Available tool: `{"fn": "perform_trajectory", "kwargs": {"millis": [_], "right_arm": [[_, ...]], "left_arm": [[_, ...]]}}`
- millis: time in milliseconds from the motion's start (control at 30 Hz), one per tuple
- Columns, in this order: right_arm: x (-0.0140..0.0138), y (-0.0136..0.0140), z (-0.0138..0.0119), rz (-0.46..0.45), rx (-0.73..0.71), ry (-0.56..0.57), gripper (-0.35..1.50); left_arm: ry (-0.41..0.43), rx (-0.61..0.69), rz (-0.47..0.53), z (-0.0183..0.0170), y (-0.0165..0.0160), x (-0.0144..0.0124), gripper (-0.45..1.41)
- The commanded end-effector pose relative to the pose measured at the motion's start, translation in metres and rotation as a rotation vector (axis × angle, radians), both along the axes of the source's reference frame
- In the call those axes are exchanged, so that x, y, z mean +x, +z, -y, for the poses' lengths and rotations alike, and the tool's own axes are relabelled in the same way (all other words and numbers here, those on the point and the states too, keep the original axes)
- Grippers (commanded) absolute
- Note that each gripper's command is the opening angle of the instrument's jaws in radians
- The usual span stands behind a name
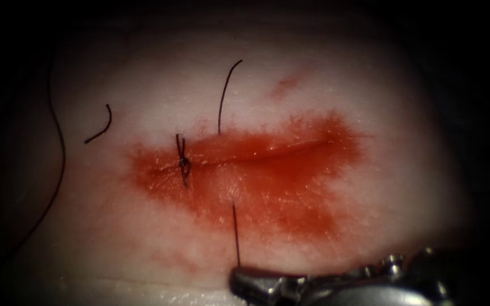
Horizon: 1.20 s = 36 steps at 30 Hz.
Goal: Wound Closure
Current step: Grasp suture with right jaws and pull away to lengthen, then pull slightly on tail with right jaws
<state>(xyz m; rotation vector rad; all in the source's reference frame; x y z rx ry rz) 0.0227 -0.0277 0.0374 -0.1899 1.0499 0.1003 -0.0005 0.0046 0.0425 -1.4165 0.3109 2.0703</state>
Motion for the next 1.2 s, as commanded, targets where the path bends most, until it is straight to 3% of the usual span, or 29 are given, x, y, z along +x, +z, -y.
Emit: {"fn": "perform_trajectory", "kwargs": {"millis": [33, 267, 533, 567, 600, 633, 700, 767, 900, 1033, 1200], "right_arm": [[0.0008, -0.0001, 0.0011, -0.005, 0.004, -0.004, -0.35], [0.0014, -0.0015, 0.0032, -0.002, 0.01, -0.02, -0.35], [0.0014, -0.0021, 0.0036, 0.001, 0.027, -0.042, -0.35], [0.0013, -0.002, 0.0033, 0.006, 0.032, -0.045, -0.13], [0.0011, -0.0019, 0.0027, 0.007, 0.036, -0.043, 0.39], [0.0009, -0.0017, 0.0022, 0.008, 0.044, -0.038, 0.69], [0.0002, -0.0013, 0.0008, 0.023, 0.017, -0.051, 1.13], [-0.0008, -0.0009, -0.0004, 0.028, 0.005, -0.061, 1.24], [-0.0035, -0.0001, -0.0029, 0.075, -0.024, -0.063, 1.26], [-0.0055, 0.0005, -0.0054, 0.134, -0.072, -0.059, 1.41], [-0.0071, 0.001, -0.0078, 0.202, -0.13, -0.06, 1.48]], "left_arm": [[0.001, 0.0, 0.0, 0.0, 0.0006, -0.0005, -0.45], [0.001, 0.0, 0.0, 0.0, 0.0006, -0.0005, -0.45], [0.003, 0.001, -0.002, 0.0, 0.0007, -0.0006, -0.45], [0.003, 0.001, -0.002, 0.0001, 0.0007, -0.0006, -0.45], [0.003, 0.001, -0.002, 0.0001, 0.0007, -0.0006, -0.45], [0.003, 0.001, -0.002, 0.0001, 0.0007, -0.0006, -0.45], [0.003, 0.001, -0.002, 0.0001, 0.0007, -0.0006, -0.45], [0.003, 0.001, -0.002, 0.0001, 0.0007, -0.0006, -0.45], [0.003, 0.001, -0.002, 0.0001, 0.0007, -0.0006, -0.45], [0.0, 0.005, 0.001, 0.0001, 0.0007, -0.0006, -0.45], [-0.001, 0.005, 0.001, 0.0001, 0.0007, -0.0007, -0.45]]}}
